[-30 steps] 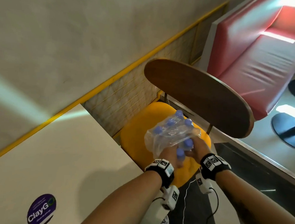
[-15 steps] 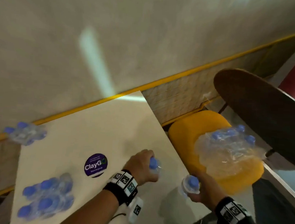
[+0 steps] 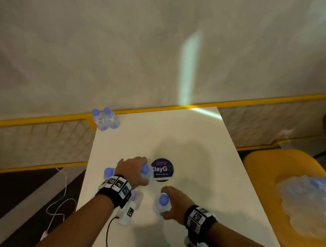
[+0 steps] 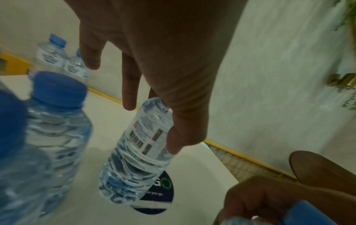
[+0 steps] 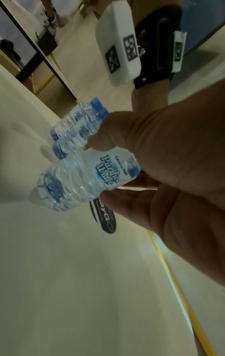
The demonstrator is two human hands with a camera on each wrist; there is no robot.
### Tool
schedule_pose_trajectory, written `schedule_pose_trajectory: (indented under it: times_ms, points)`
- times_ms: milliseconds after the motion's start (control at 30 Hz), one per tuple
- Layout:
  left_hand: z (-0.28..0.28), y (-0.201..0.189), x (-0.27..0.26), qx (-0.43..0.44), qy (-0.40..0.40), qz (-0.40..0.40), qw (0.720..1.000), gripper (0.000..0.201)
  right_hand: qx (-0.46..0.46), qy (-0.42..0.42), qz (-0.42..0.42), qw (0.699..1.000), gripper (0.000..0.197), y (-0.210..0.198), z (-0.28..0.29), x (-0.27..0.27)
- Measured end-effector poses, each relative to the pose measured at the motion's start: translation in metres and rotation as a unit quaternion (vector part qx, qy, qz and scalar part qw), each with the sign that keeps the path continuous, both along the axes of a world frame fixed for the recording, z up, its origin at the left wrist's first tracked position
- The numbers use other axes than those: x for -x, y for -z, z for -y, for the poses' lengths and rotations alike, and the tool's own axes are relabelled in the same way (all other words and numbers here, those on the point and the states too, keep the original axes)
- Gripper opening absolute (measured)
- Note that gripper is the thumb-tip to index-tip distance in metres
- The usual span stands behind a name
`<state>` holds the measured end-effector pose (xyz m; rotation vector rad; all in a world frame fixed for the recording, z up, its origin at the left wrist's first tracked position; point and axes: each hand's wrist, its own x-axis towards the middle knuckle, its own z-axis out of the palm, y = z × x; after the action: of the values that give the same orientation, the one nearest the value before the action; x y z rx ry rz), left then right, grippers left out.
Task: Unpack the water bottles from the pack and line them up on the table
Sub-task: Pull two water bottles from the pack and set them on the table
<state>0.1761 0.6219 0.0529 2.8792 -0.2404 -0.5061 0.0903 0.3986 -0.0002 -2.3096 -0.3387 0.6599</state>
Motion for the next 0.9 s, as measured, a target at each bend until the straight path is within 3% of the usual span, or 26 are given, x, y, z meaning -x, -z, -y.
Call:
schedule_pose_trajectory:
  times_ms: [267, 500, 900]
  points:
    - [-0.029, 0.016, -0.003, 0.016, -0.002, -0.060, 0.998, 0.047, 0.016, 0.061, 0.003, 0.998, 0.045, 0.024, -0.071, -0.030]
    - [-0.031, 0.022, -0.010, -0.009, 0.034, -0.075, 0.997, 0.033, 0.059, 0.049, 0.010, 0.997, 0.029, 0.050, -0.097, -0.044]
    - [-0.032, 0.015, -0.021, -0.015, 0.041, -0.110, 0.993, 0.028, -0.021, 0.058, 0.017, 0.998, 0.024, 0.030, -0.110, -0.044]
